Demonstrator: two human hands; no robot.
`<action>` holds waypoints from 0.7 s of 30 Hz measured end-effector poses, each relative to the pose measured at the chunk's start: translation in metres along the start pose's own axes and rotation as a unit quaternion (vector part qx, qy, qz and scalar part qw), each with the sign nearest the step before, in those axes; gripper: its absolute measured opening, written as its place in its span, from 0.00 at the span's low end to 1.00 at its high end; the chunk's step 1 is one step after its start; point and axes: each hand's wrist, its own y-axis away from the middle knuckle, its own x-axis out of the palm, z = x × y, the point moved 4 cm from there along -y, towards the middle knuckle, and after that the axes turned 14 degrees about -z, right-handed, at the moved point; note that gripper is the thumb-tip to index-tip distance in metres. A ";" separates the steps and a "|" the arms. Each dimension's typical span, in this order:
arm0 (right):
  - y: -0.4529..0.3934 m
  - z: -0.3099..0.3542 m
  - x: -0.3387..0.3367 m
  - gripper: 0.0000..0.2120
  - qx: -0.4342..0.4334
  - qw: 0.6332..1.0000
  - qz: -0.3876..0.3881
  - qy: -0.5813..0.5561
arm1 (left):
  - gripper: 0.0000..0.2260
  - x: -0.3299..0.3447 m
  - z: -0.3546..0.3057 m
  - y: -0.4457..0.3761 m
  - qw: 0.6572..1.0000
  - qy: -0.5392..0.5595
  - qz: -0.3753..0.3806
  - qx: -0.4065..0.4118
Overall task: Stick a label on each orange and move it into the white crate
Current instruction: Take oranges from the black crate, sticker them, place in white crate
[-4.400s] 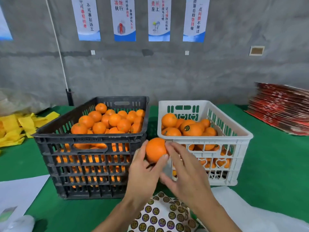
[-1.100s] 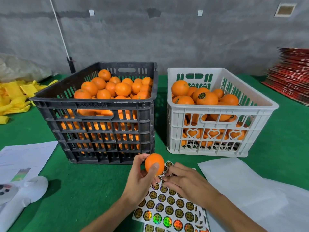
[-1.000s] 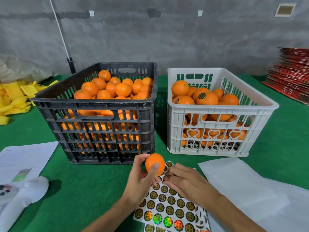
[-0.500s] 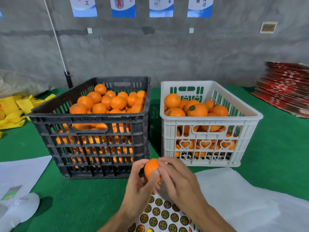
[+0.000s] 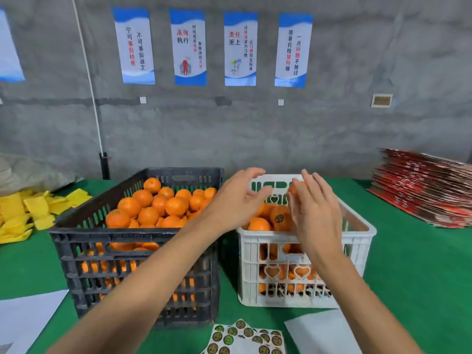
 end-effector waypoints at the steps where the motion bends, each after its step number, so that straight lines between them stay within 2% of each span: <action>1: -0.001 0.000 0.006 0.17 -0.014 1.000 0.010 -0.005 | 0.21 -0.013 0.015 -0.009 0.999 -0.038 -0.015 0.001; 3: 0.007 0.005 0.019 0.15 -0.046 0.998 0.024 -0.033 | 0.14 -0.043 0.059 -0.025 0.991 -0.128 -0.031 -0.025; 5: 0.023 0.015 0.032 0.14 -0.061 0.995 0.047 -0.066 | 0.13 -0.070 0.113 -0.031 0.967 -0.233 0.019 -0.099; 7: 0.042 0.026 0.042 0.13 -0.063 0.992 0.061 -0.094 | 0.18 -0.082 0.161 -0.020 0.913 -0.299 0.177 -0.211; 9: 0.057 0.033 0.050 0.12 -0.057 0.991 0.059 -0.106 | 0.23 -0.079 0.185 -0.006 0.848 -0.314 0.322 -0.280; 14: 0.069 0.036 0.058 0.19 -0.047 0.990 0.052 -0.126 | 0.30 -0.058 0.188 -0.020 0.754 -0.441 0.428 -0.231; 15: 0.069 0.035 0.058 0.18 -0.051 0.989 0.050 -0.132 | 0.31 -0.056 0.187 -0.023 0.754 -0.458 0.412 -0.228; 17: 0.071 0.034 0.058 0.17 -0.060 0.987 0.043 -0.143 | 0.27 -0.052 0.185 -0.030 0.786 -0.489 0.314 -0.209; 18: 0.072 0.033 0.058 0.17 -0.062 0.986 0.041 -0.147 | 0.28 -0.051 0.187 -0.034 0.786 -0.498 0.305 -0.201; 19: 0.072 0.033 0.059 0.16 -0.062 0.985 0.042 -0.152 | 0.31 -0.049 0.190 -0.035 0.771 -0.493 0.347 -0.208; 21: 0.073 0.029 0.061 0.16 -0.066 0.984 0.044 -0.159 | 0.30 -0.049 0.192 -0.029 0.751 -0.424 0.425 -0.274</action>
